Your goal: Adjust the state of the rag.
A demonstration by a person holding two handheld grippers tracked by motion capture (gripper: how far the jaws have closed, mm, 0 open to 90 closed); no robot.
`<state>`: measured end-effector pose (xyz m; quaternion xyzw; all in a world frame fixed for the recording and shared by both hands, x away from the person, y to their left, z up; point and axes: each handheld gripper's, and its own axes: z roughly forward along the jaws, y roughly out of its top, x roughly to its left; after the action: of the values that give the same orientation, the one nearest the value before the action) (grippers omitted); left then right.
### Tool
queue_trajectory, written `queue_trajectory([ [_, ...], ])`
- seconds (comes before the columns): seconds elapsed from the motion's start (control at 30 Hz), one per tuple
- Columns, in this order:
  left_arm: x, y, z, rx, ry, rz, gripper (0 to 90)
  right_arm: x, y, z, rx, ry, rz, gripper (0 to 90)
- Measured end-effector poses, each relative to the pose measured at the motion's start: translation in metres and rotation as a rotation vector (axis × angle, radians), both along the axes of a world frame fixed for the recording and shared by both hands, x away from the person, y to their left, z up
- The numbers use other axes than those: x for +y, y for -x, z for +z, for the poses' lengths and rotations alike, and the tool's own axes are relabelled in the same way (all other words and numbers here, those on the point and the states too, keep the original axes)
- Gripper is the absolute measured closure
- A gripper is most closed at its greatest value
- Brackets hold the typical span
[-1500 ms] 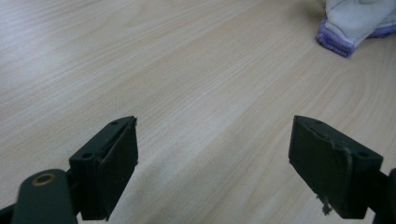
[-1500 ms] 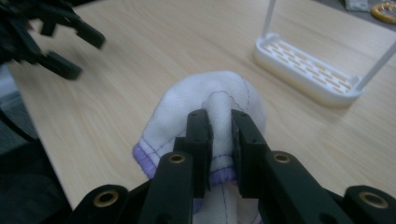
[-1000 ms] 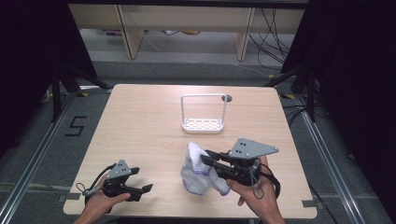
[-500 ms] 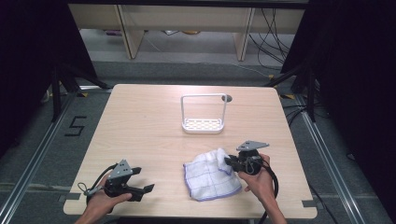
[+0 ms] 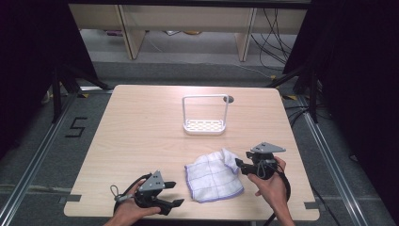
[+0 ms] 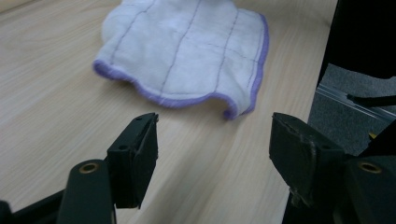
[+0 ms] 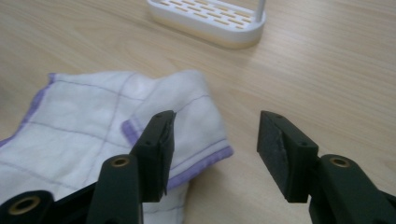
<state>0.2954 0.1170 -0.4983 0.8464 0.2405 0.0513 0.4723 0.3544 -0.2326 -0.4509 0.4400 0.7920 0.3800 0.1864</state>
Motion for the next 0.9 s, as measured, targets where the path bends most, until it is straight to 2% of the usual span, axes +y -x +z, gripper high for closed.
queue_trajectory([
  [0.03, -0.007, 0.001, -0.001, -0.006, 0.003, 0.002, 31.2, 0.001, 0.005, 0.002, 0.023, -0.019, -0.002, 45.7],
  [0.07, -0.007, 0.001, -0.001, -0.006, 0.003, 0.002, 31.0, 0.001, 0.005, 0.002, 0.023, -0.019, -0.002, 45.7],
  [0.1, -0.018, 0.001, -0.001, -0.026, -0.02, -0.029, 30.7, 0.001, 0.013, 0.003, 0.027, -0.023, -0.015, 44.0],
  [0.13, -0.024, 0.001, -0.002, -0.033, -0.039, -0.025, 30.2, -0.001, 0.014, 0.002, 0.01, -0.02, 0.008, 43.9],
  [0.2, -0.03, 0.0, -0.003, -0.047, -0.042, -0.032, 29.9, -0.001, 0.018, 0.001, 0.013, -0.028, 0.007, 43.8],
  [0.23, -0.039, -0.002, -0.005, -0.072, -0.074, -0.045, 27.9, 0.0, 0.024, 0.001, 0.005, -0.028, 0.011, 43.4],
  [0.27, -0.043, -0.003, -0.006, -0.065, -0.086, -0.033, 28.3, 0.001, 0.026, 0.0, 0.001, -0.025, 0.008, 43.3],
  [0.3, -0.043, -0.003, -0.006, -0.065, -0.086, -0.033, 30.3, 0.001, 0.026, 0.0, 0.001, -0.025, 0.008, 43.3],
  [0.33, -0.046, -0.005, -0.008, -0.079, -0.105, -0.045, 33.9, 0.002, 0.028, 0.0, 0.001, -0.028, 0.017, 42.9],
  [0.37, -0.048, -0.005, -0.009, -0.073, -0.122, -0.042, 33.9, 0.002, 0.028, 0.0, 0.001, -0.028, 0.017, 42.9],
  [0.4, -0.05, -0.007, -0.011, -0.095, -0.14, -0.041, 46.7, 0.001, 0.027, -0.002, 0.002, -0.057, 0.027, 42.7],
  [0.43, -0.049, -0.008, -0.011, -0.12, -0.173, -0.06, 46.7, 0.001, 0.027, -0.002, 0.002, -0.057, 0.027, 42.7],
  [0.47, -0.051, -0.009, -0.014, -0.134, -0.151, -0.046, 53.9, 0.0, 0.027, -0.002, -0.001, -0.058, 0.026, 42.7],
  [0.5, -0.049, -0.012, -0.012, -0.137, -0.171, -0.066, 62.3, -0.001, 0.026, -0.003, 0.006, -0.058, 0.023, 42.8],
  [0.53, -0.049, -0.014, -0.011, -0.12, -0.124, -0.064, 71.2, 0.0, 0.027, -0.004, 0.009, -0.066, 0.009, 43.1],
  [0.57, -0.048, -0.015, -0.01, -0.126, -0.098, -0.065, 80.2, -0.001, 0.028, -0.003, 0.033, -0.067, 0.006, 43.6],
  [0.6, -0.045, -0.018, -0.003, -0.154, -0.112, -0.078, 84.8, -0.004, 0.027, -0.002, 0.006, -0.06, 0.023, 44.3],
  [0.63, -0.044, -0.019, 0.0, -0.158, -0.098, -0.071, 85.2, -0.004, 0.028, -0.001, 0.003, -0.048, 0.019, 44.6],
  [0.7, -0.04, -0.021, 0.005, -0.148, -0.1, -0.073, 85.5, -0.004, 0.029, 0.001, -0.013, -0.048, 0.016, 44.9],
  [0.73, -0.035, -0.024, 0.009, -0.139, -0.063, -0.049, 85.6, -0.003, 0.034, 0.005, -0.011, -0.032, 0.029, 46.0],
  [0.77, -0.035, -0.024, 0.009, -0.139, -0.063, -0.049, 85.5, -0.002, 0.035, 0.005, -0.011, -0.031, 0.032, 46.4],
  [0.8, -0.032, -0.027, 0.011, -0.131, -0.038, -0.043, 85.5, -0.002, 0.035, 0.005, -0.011, -0.031, 0.032, 46.4],
  [0.9, -0.024, -0.033, 0.018, -0.102, -0.009, -0.015, 85.5, 0.004, 0.039, 0.003, 0.007, -0.016, 0.071, 48.4],
])
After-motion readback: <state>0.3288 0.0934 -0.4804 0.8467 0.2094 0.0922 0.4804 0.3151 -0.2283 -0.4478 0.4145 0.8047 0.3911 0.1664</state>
